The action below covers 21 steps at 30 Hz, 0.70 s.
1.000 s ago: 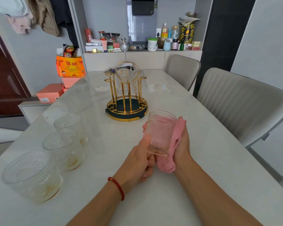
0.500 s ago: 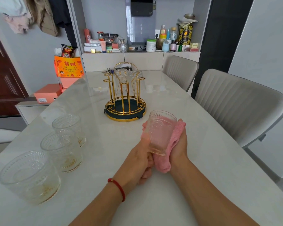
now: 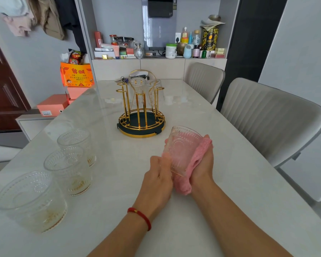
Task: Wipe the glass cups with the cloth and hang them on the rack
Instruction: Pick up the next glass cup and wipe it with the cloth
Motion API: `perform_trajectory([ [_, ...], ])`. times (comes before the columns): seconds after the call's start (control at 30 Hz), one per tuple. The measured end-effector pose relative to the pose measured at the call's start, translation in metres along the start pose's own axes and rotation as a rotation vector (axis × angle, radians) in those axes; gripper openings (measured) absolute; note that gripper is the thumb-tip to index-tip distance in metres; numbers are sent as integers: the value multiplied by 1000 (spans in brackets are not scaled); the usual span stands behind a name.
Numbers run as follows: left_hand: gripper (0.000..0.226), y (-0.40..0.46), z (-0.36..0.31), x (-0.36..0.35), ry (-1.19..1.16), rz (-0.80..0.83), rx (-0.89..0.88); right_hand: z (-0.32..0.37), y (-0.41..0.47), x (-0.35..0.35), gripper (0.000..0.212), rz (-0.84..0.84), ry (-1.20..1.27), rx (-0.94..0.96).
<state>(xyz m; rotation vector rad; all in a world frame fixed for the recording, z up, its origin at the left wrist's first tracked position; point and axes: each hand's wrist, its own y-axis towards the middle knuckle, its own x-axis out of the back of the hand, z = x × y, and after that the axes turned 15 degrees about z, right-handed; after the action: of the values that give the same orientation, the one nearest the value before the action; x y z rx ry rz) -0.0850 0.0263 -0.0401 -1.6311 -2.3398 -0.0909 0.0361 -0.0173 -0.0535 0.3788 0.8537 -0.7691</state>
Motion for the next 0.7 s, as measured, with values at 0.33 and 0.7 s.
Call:
perform_trajectory([
  [0.33,77,-1,-11,13,-204,218,213,5,-4,-4,76,-21,-23,-2],
  [0.7,78,-4,-2,24,-372,474,178,15,-11,-7,61,-16,-54,61],
])
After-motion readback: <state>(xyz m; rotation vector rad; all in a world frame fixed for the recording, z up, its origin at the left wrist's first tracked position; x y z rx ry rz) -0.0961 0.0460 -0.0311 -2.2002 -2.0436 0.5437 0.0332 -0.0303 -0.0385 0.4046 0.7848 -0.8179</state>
